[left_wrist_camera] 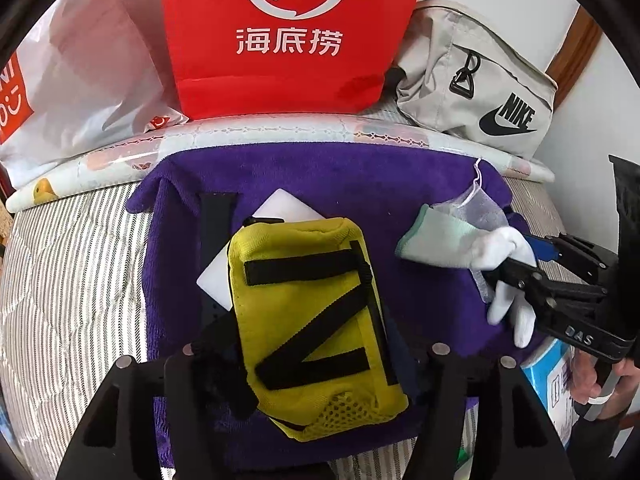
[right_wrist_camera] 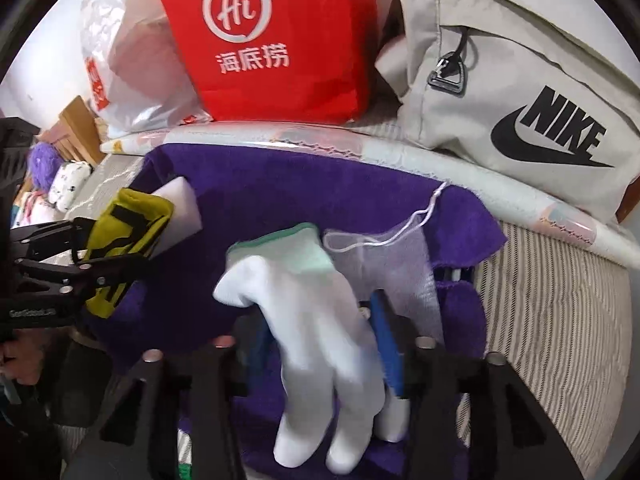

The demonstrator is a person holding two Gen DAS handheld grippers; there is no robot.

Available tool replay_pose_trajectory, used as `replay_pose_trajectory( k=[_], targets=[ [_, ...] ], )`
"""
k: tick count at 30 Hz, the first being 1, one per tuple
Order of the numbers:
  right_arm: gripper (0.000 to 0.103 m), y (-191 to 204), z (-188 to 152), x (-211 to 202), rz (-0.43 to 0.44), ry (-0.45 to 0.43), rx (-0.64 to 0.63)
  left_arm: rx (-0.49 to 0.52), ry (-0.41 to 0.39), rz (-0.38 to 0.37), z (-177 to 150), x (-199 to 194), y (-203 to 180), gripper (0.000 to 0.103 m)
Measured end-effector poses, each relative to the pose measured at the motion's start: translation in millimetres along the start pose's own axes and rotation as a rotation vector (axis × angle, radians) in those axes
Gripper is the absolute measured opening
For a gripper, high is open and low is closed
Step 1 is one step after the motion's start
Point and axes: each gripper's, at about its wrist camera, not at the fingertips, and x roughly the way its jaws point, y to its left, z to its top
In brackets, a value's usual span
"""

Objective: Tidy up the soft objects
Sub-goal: 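Lower and open both tools to set the glove and pouch on the towel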

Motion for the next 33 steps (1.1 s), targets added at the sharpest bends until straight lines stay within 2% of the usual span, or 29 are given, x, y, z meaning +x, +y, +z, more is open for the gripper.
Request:
replay_pose_trajectory(
  k=[1,3,8,16,20,23,26,29,30,33],
  targets=[
    [0.062,1,-1,-2,0.006,0.001,-0.002,0.000,0.003,0.000,0,0,0,0.067],
    [0.064,1,-3,-7,0.009,-0.007,-0.006,-0.004,0.008,0.010,-2,-2,0,0.070],
    [0.066,-1,-9,-24,0.008,-0.031,0.011,-0.012,0.007,0.027,-10,-13,3,0.070],
    [0.069,6,-18,-60,0.009,-0.098,0.041,-0.046,-0.039,0.003,-8,-32,7,0.071],
    [0.069,15,-25,-75,0.003,-0.115,0.024,-0.028,-0.055,0.046,-11,-41,4,0.071],
    [0.069,21,-33,-82,0.005,-0.123,0.015,-0.027,-0.022,0.024,-20,-43,7,0.071],
    [0.069,25,-39,-87,0.010,-0.128,0.006,0.014,0.038,0.048,-30,-33,2,0.071],
    [0.069,28,-40,-87,0.002,-0.129,-0.001,0.038,0.058,0.077,-30,-20,-6,0.071],
    [0.069,29,-40,-86,0.004,-0.128,-0.005,0.036,0.054,0.085,-28,-16,-8,0.071],
    [0.069,28,-41,-84,-0.001,-0.123,-0.012,0.025,0.019,0.066,-24,-13,-8,0.060]
  ],
)
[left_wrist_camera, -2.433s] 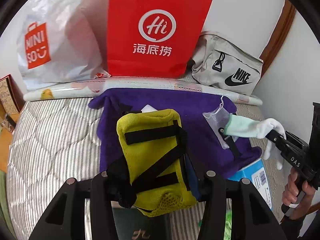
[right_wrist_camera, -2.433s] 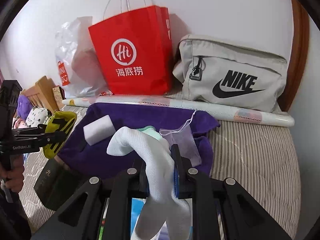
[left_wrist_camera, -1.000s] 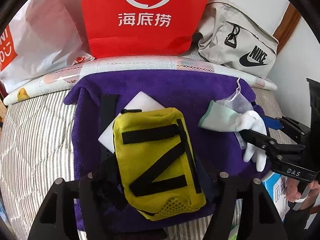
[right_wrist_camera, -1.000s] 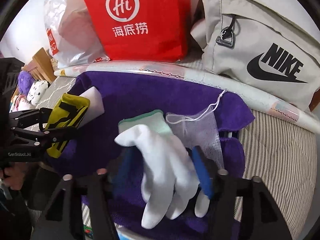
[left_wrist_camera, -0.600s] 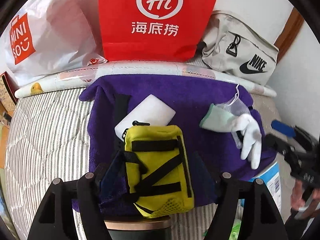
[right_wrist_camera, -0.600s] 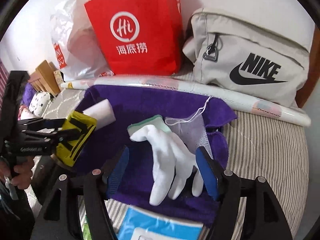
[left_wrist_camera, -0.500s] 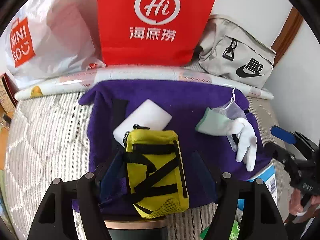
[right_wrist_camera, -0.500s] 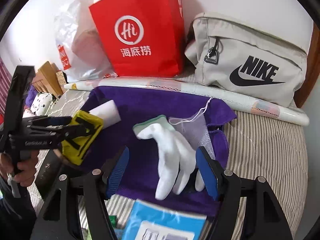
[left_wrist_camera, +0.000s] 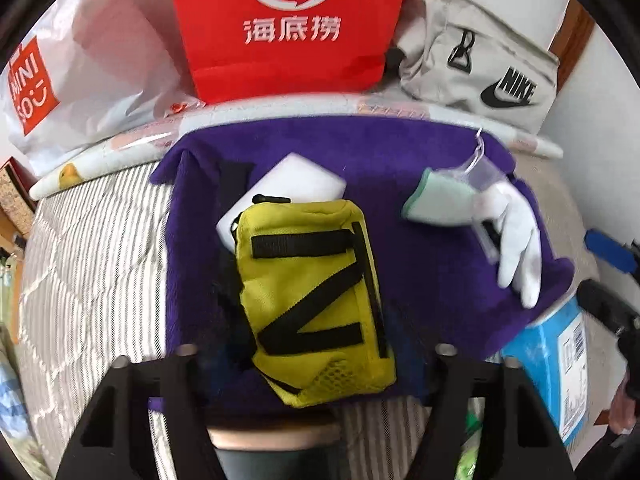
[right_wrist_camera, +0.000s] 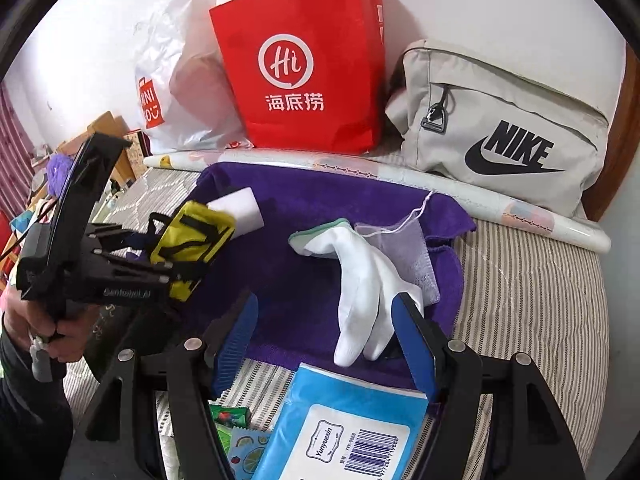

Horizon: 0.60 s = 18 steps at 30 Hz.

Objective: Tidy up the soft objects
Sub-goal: 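Lower and open both tools to set the glove and pouch on the towel, then move the left tool back and grasp the white cloth on the bed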

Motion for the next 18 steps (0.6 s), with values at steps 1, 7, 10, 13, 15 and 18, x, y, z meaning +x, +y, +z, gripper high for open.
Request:
replay_pose_trajectory(
  k=[1,7,10,13,15,18],
  targets=[
    [0.069,-1,0,1,-0.004,0.002,-0.001,-0.002,-0.008,-0.007,1,-1,0,0.059],
    [0.069,-8,0,9,-0.001,0.008,0.010,0.014,0.002,-0.026,14,11,-8,0.063],
    [0.069,-9,-1,10,0.003,0.010,0.017,0.013,0.026,-0.019,11,16,-8,0.063],
    [0.069,-9,-3,8,0.007,0.007,0.021,-0.001,0.013,-0.050,7,8,-4,0.067],
    [0.069,-9,-4,6,0.011,0.009,0.024,-0.003,0.007,-0.039,6,0,-1,0.068],
    [0.069,-4,-8,-1,0.019,0.002,0.023,-0.001,-0.010,-0.013,2,-12,3,0.068]
  ],
)
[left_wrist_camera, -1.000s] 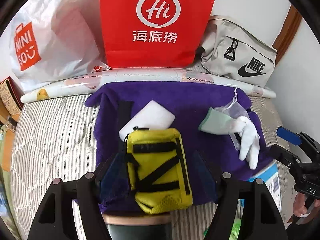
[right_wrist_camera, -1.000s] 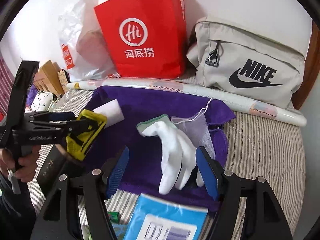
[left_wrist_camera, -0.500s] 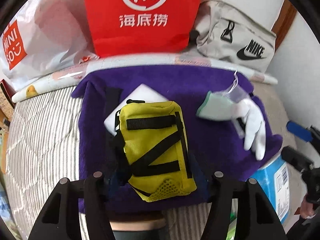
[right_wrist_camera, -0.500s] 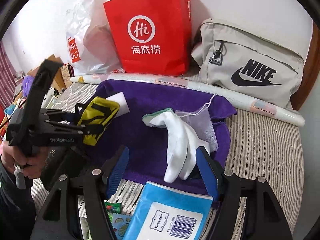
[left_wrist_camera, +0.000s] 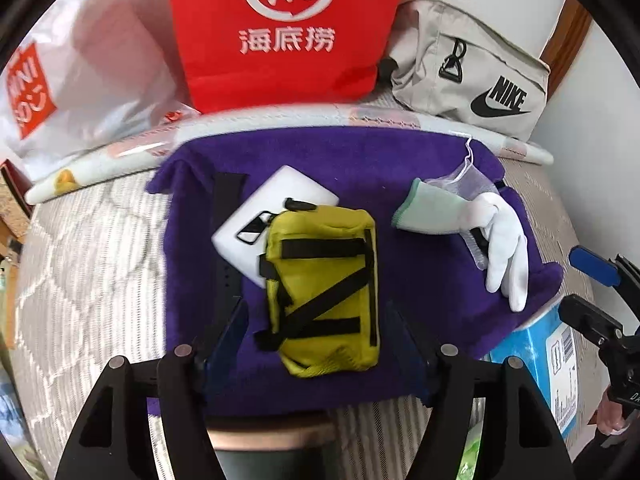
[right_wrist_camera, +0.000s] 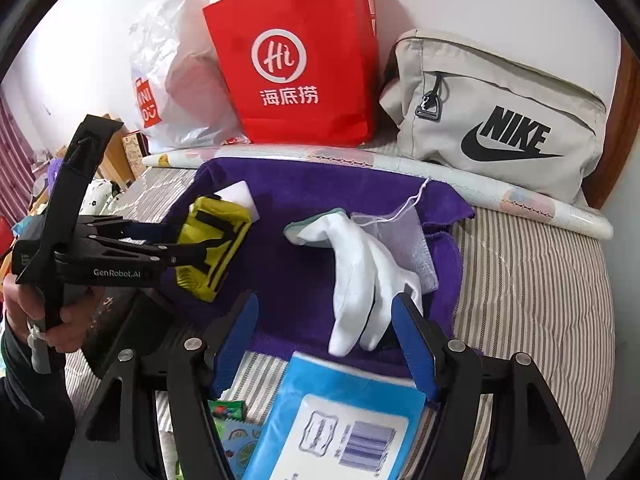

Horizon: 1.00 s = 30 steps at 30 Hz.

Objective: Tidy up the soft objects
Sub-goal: 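Move the left tool back and grasp the white cloth on the bed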

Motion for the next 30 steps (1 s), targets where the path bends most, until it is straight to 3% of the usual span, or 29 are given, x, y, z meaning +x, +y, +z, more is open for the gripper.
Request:
replay_pose_trajectory(
  k=[9,17,19,22,30],
  targets=[
    [0.069,24,-27,-35,0.016,-0.016,-0.007,-0.078,-0.067,-0.050,-29,-55,16,0.066],
    [0.065,58,-77,-65,0.045,-0.018,-0.042,-0.044,-0.110,-0.041,-85,-94,3,0.066],
    [0.059,64,-88,-68,0.054,-0.009,-0.051,-0.040,-0.103,-0.061,-105,-100,-1,0.066],
    [0.059,73,-106,-75,0.054,-0.005,-0.054,-0.011,-0.097,-0.107,-129,-107,-11,0.066],
    [0.059,68,-147,-100,0.024,-0.036,-0.017,0.056,-0.062,-0.132,-185,-99,-45,0.066]
  ],
)
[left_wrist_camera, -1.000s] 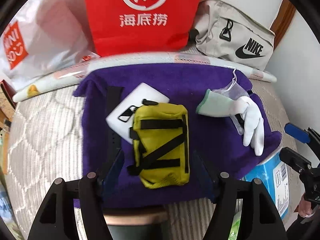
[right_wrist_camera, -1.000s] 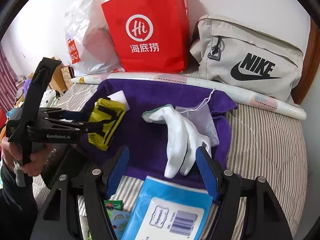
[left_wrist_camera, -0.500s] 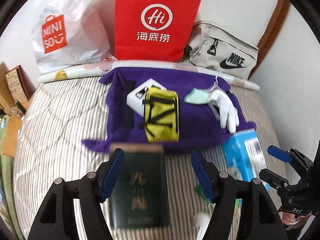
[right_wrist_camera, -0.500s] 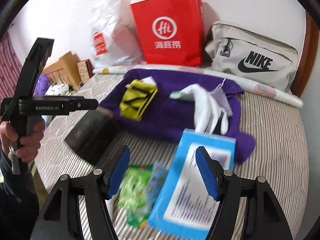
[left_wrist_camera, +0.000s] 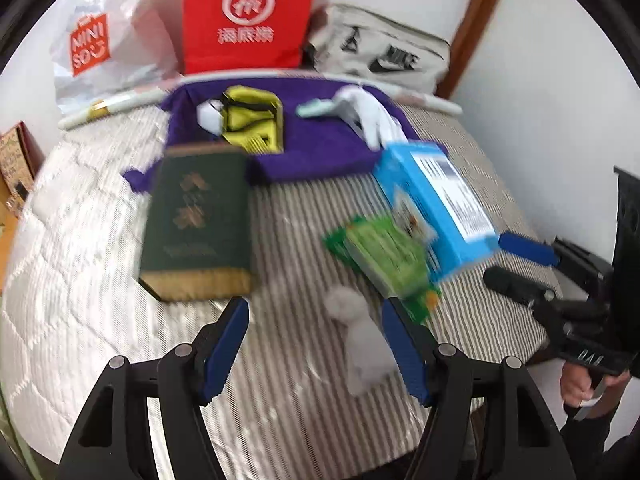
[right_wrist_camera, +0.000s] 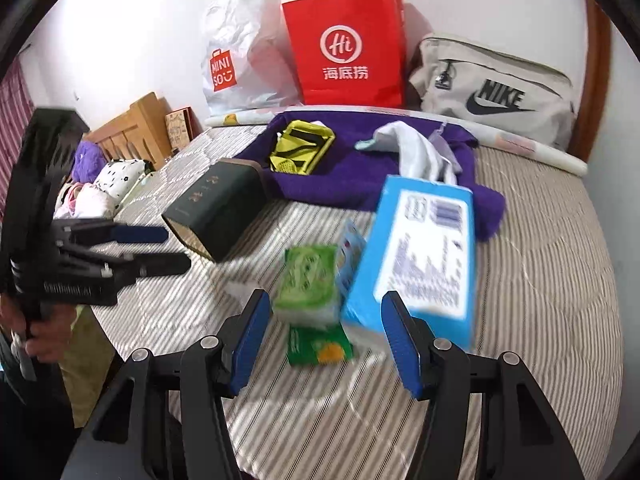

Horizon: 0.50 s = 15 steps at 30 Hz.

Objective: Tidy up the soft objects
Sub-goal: 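Move the left tool back and grasp the white cloth on the bed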

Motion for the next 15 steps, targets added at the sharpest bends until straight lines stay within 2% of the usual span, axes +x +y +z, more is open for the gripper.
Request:
replay_pose_trajectory(
  k=[6,15],
  targets=[
    [0.059,-14,-28,-8,-0.014,-0.003,0.036,0.035,0.024,0.027,-23,29,-18,0.066],
    [0.059,-22,-48,-2,0.005,0.006,0.061,0.044,0.010,0.113,-27,67,-30,0.066]
  ],
)
